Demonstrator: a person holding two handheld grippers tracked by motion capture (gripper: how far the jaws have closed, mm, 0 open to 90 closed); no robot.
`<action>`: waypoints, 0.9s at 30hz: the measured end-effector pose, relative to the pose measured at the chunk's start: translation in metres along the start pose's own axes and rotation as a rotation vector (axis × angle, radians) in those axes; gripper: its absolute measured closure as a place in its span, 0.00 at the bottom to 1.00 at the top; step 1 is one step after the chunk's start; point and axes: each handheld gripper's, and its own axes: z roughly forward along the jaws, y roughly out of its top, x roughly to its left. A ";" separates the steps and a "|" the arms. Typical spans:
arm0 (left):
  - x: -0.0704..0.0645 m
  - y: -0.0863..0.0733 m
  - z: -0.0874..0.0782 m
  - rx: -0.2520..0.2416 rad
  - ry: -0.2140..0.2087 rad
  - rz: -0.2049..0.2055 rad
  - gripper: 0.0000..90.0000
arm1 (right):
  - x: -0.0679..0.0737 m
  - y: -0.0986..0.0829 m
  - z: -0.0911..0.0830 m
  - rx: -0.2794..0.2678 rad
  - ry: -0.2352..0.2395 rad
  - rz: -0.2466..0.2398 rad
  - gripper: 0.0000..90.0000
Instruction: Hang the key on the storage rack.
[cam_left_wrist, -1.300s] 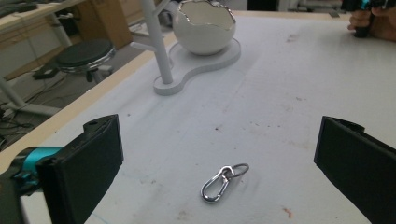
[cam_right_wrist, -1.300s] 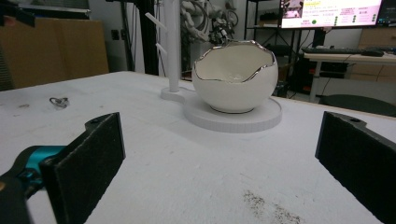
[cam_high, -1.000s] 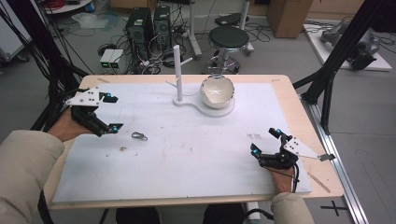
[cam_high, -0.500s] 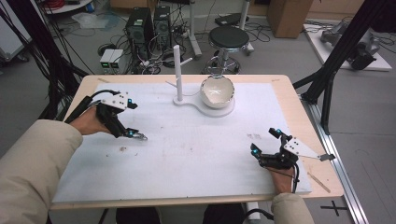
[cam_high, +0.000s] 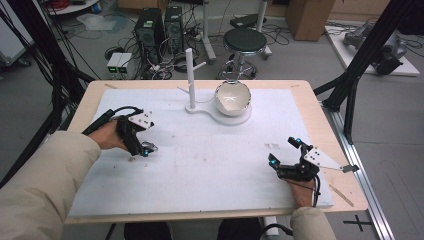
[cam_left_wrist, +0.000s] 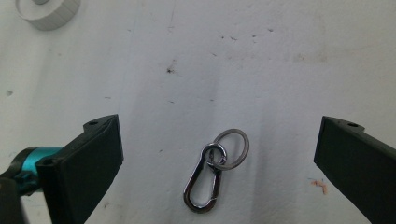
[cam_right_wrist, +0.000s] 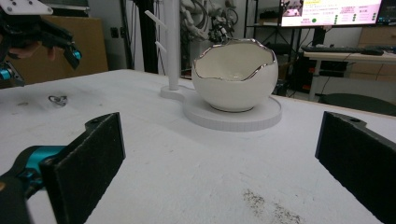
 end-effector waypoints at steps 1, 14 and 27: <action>-0.001 0.000 0.002 -0.001 0.006 0.008 0.02 | 0.000 0.000 0.000 0.000 0.000 0.000 0.00; -0.002 -0.001 0.015 0.072 -0.013 0.012 0.09 | 0.000 0.000 0.000 -0.001 0.000 0.005 0.00; -0.002 -0.002 0.017 0.123 -0.017 0.027 0.29 | -0.001 0.000 0.000 -0.006 0.000 -0.002 0.00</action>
